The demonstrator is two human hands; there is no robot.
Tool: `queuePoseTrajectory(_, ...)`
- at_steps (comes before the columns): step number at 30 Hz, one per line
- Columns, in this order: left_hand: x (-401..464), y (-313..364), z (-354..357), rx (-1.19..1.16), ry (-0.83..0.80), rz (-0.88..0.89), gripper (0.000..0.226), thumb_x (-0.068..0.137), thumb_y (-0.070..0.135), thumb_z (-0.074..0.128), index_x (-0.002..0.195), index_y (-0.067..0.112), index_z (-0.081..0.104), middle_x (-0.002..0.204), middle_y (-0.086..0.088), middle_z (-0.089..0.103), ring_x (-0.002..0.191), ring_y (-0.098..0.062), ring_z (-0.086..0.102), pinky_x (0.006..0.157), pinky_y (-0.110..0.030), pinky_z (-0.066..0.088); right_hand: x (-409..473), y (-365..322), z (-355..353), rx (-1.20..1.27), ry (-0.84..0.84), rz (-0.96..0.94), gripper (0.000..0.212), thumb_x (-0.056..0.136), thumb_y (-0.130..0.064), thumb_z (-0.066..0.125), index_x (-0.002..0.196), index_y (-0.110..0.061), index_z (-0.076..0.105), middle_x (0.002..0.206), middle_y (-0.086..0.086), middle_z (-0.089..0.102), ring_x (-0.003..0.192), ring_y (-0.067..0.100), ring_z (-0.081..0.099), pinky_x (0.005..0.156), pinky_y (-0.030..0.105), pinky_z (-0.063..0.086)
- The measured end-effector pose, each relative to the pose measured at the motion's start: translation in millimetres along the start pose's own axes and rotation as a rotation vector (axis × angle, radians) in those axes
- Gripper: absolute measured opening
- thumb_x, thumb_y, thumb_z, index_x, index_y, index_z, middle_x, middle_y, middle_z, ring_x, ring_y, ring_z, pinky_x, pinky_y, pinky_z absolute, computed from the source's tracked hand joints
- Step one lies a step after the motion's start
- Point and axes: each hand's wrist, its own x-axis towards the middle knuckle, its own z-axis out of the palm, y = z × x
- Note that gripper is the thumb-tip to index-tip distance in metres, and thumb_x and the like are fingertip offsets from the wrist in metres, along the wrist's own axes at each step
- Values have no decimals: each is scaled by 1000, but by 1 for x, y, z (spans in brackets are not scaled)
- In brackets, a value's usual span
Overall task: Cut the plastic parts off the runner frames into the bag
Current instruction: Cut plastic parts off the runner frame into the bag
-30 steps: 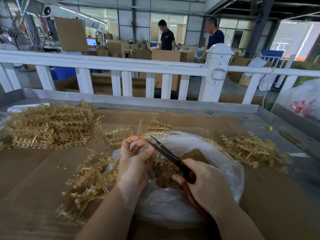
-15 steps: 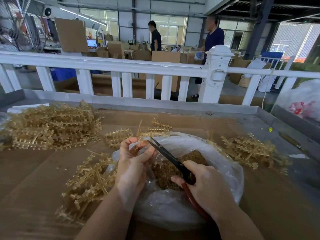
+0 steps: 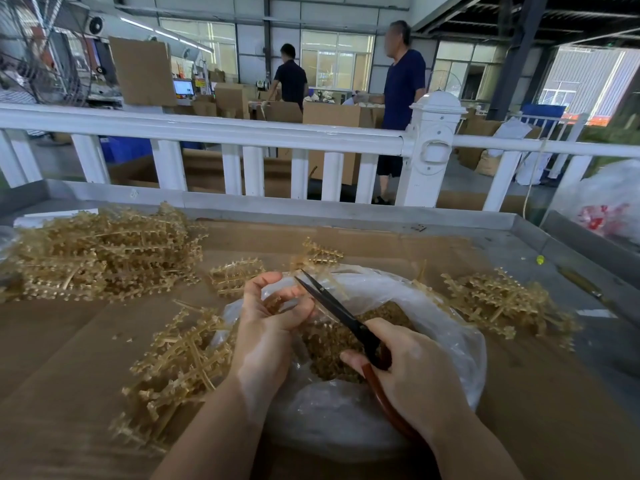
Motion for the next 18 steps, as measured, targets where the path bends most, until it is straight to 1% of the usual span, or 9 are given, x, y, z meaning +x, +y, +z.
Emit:
queuePoseTrajectory(2,-2,-1,1,9,-22,-14,55,60,-5,68,105,23,53,76,-4,69,69,-19,68,61,-26,56,1,0,0,-2,8,-1,32,79,-61,55,90,-31,61,68,-15,56,65,3,53,58,13,36)
queuePoseTrajectory(6,-1,-1,2,-32,-11,-54,54,62,-7,63,105,23,50,64,2,67,63,-13,67,59,-24,55,1,1,1,-42,-15,-16,35,78,-64,49,89,-32,58,64,-18,45,62,2,46,54,11,29)
queuePoseTrajectory(10,-3,1,3,-70,-1,-67,56,59,-9,60,106,22,51,62,2,65,62,-13,67,56,-23,55,1,0,1,-58,-12,-13,34,79,-62,53,92,-31,60,67,-16,47,64,2,45,54,9,27)
queuePoseTrajectory(13,-3,2,6,-99,-5,-76,57,59,-10,60,105,22,52,62,2,64,61,-12,67,56,-22,55,1,0,2,-76,-18,-10,35,79,-62,52,95,-32,60,70,-15,51,67,4,48,59,12,31)
queuePoseTrajectory(16,-3,4,8,-137,-7,-81,57,59,-11,57,105,21,52,61,2,62,59,-10,66,56,-22,55,1,-2,3,-71,7,7,32,80,-58,57,98,-31,61,75,-11,57,73,8,54,64,20,39)
queuePoseTrajectory(18,-3,4,8,-144,-22,-86,58,60,-12,58,107,22,52,62,2,62,61,-10,66,58,-22,56,1,-2,3,-57,27,19,31,81,-56,58,98,-31,61,77,-11,59,75,8,55,66,21,42)
